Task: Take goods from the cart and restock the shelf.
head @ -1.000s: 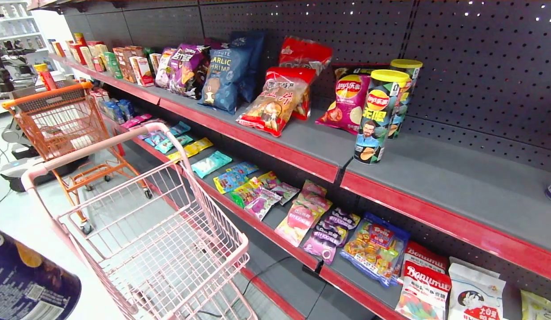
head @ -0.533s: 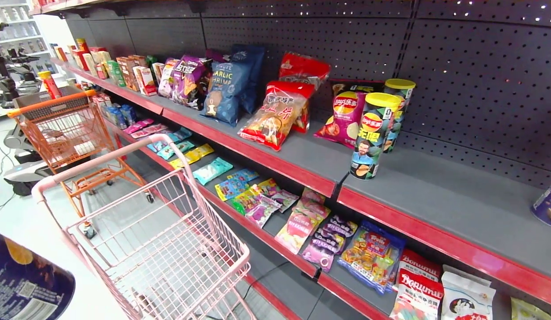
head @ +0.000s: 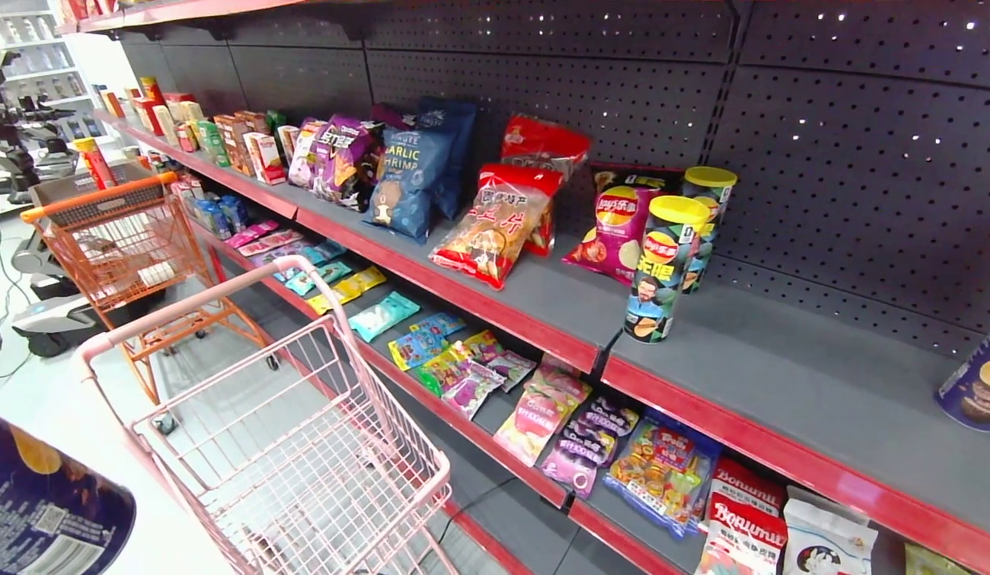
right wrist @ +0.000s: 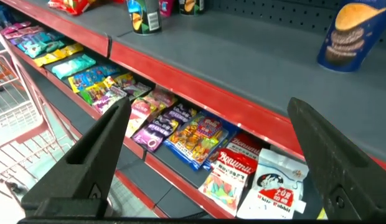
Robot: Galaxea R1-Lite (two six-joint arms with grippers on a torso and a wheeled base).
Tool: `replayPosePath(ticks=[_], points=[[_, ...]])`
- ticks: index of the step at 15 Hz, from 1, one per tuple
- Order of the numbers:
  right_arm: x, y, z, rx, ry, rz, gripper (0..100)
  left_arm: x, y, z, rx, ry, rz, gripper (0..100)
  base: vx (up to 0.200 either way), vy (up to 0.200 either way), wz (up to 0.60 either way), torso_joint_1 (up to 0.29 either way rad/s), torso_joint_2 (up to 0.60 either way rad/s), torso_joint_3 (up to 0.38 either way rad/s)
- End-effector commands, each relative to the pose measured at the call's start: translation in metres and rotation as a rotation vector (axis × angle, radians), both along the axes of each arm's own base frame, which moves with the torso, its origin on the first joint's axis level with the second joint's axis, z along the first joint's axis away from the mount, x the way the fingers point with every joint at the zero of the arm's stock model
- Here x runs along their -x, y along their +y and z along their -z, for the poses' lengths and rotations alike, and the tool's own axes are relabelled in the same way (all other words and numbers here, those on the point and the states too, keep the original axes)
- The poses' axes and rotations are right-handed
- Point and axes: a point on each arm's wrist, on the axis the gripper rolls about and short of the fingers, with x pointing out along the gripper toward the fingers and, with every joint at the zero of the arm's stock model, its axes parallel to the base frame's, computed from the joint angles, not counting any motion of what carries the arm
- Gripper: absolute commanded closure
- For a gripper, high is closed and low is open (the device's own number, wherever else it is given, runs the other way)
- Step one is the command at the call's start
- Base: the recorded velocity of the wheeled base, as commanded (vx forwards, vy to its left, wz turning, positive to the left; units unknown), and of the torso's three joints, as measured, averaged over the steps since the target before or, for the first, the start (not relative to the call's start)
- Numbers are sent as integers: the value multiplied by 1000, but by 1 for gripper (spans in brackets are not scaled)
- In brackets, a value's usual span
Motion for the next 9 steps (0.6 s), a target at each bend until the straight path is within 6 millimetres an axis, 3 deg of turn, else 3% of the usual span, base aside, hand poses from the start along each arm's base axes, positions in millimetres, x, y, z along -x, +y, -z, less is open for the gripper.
replayPosePath(ticks=[1,3,9], points=[[0,0,0,0,2,0,0,-2,0,1,-1,11,1,100,0,0,0,159,-354,-203],[0,0,0,0,0,0,0,-1,0,1,-19,3,7,100,0,0,0,154,-332,-178],[0,0,0,2,2,0,0,-8,1,5,-51,35,6,100,0,0,0,5,-12,-8]])
